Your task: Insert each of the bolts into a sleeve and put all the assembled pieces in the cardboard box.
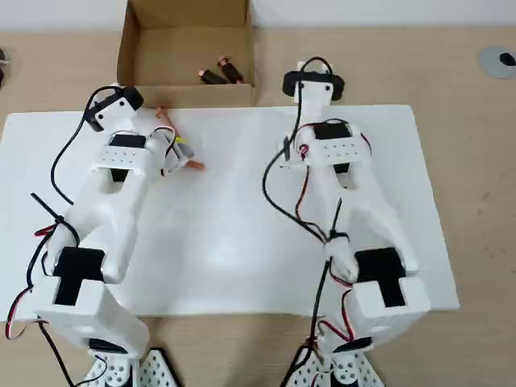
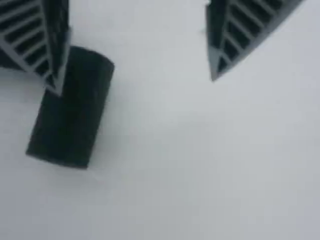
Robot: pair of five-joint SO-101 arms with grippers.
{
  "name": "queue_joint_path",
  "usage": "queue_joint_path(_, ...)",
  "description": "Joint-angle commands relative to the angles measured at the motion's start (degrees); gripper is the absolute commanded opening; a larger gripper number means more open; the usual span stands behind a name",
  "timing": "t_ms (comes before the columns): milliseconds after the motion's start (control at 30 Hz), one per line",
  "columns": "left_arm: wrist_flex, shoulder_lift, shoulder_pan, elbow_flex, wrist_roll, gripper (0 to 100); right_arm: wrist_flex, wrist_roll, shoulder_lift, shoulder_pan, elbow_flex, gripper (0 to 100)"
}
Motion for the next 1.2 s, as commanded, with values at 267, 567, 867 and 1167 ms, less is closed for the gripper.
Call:
queue_joint_path(267, 0.26, -0.92, 0.35, -1.58, -0.44, 27, -0.70, -1.58, 2.07, 3.65, -2.42, 22.5)
queue_joint_path(567, 0.26, -0.92, 0.35, -1.49, -0.53, 27, -0.70, -1.67, 2.15, 3.91, -2.24, 22.4)
queue_joint_path(867, 1.41, -0.92, 0.26, -1.58, -0.53, 27, -0.62, -1.67, 2.24, 5.05, -1.71, 11.1)
queue_joint_path(1167, 1.49, -0.92, 0.26, -1.49, -1.76, 27, -0.70, -1.49, 2.33, 5.05, -1.71, 10.8)
